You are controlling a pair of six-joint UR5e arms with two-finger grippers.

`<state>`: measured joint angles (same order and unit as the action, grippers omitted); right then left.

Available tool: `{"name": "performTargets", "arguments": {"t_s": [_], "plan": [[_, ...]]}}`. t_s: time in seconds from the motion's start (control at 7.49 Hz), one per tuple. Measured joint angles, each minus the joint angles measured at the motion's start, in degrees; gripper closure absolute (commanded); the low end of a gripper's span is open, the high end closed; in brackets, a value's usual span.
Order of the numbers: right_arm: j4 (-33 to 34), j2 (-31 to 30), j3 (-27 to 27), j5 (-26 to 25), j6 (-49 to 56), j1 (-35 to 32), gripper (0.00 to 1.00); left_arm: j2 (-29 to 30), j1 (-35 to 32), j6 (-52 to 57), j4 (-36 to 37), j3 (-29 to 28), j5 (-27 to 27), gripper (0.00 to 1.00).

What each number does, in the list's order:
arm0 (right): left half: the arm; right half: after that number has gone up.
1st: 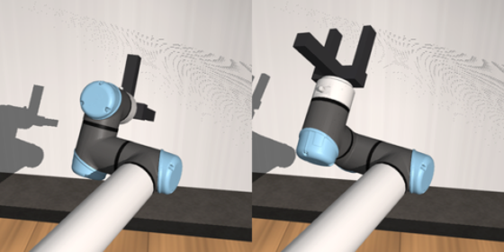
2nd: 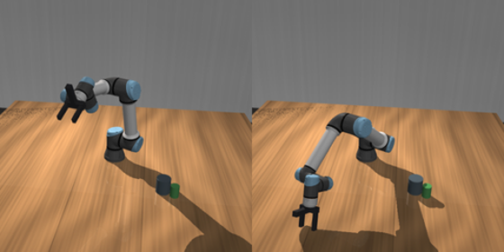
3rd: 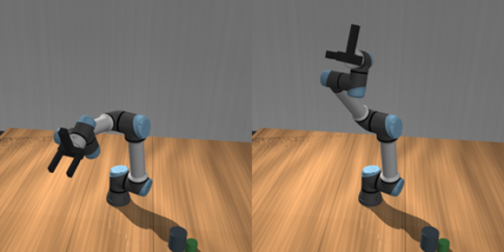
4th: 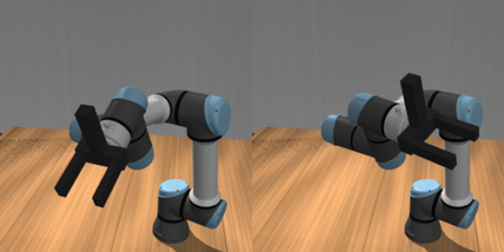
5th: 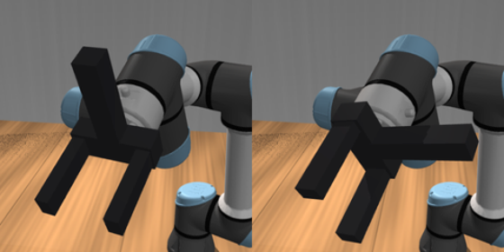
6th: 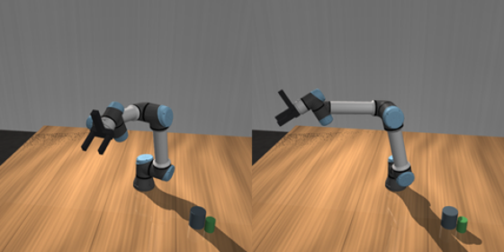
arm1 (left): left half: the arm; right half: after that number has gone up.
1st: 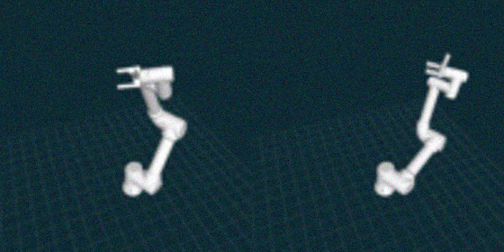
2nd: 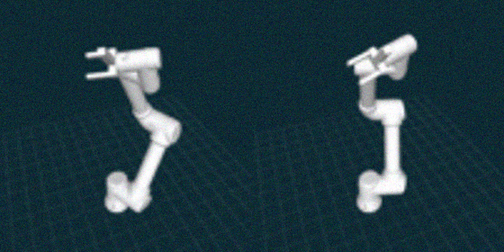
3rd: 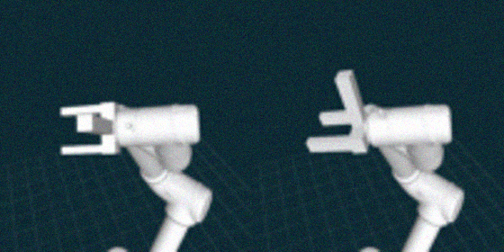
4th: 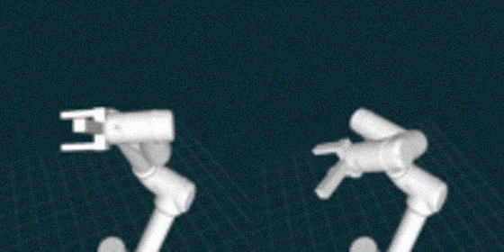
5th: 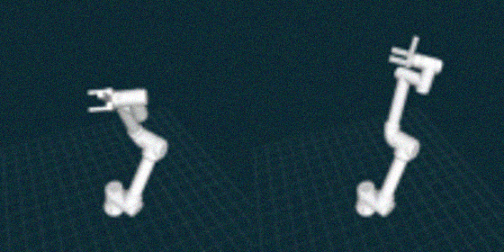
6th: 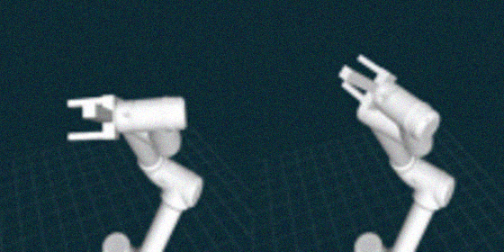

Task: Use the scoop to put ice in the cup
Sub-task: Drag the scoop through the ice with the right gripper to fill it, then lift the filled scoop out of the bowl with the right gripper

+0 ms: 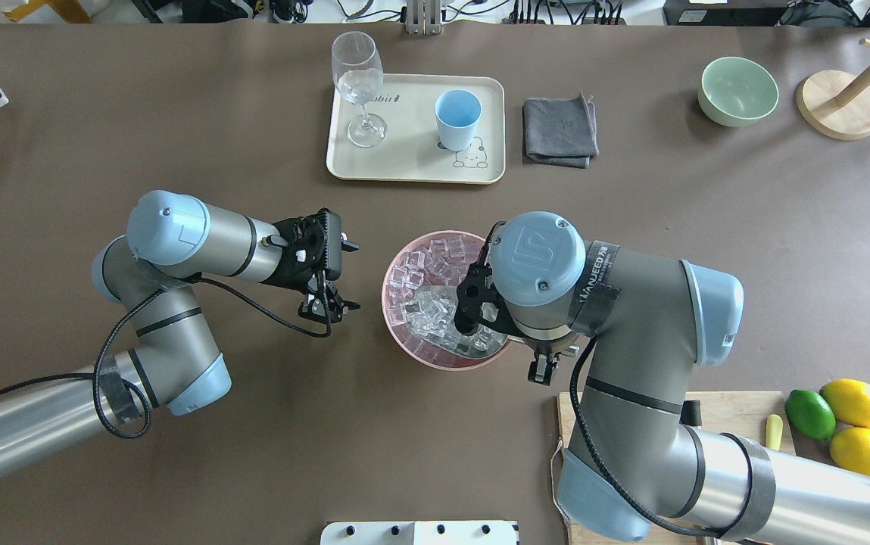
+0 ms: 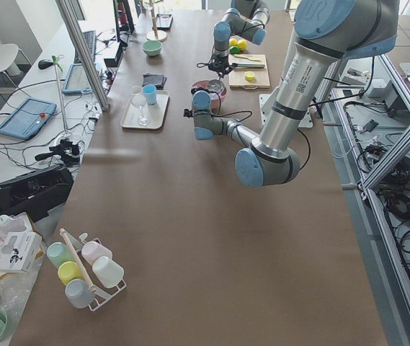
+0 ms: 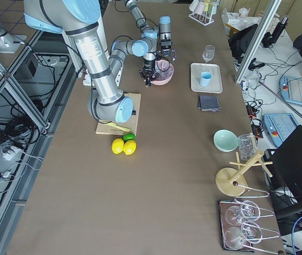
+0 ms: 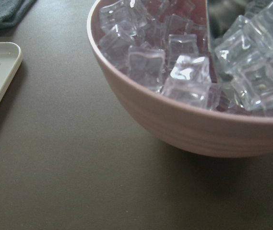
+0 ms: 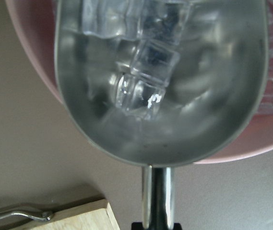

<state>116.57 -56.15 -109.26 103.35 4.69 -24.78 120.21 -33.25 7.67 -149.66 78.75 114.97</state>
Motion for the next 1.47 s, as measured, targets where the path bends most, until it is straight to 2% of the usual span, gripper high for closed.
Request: {"name": "performTargets", "arguments": {"t_s": [0.4, 0.93, 1.2, 1.47], "plan": [[4.09, 1.38, -1.71, 1.31, 1.52, -1.38, 1.00, -0.22, -0.05, -0.02, -0.02, 0.00, -0.01, 0.01], [4.84, 2.12, -1.44, 2.18, 1.97, -3.37, 1.00, -0.39, -0.06, 0.02, -0.02, 0.05, -0.01, 0.01], [4.80, 3.08, 0.25, 2.54, 2.03, -5.55, 1.00, -0.41, -0.06, 0.10, -0.02, 0.08, -0.01, 0.01], [4.61, 3.78, 2.88, 5.92, 2.02, -9.84, 1.00, -0.41, -0.06, 0.15, -0.02, 0.09, 0.03, 0.01]]}}
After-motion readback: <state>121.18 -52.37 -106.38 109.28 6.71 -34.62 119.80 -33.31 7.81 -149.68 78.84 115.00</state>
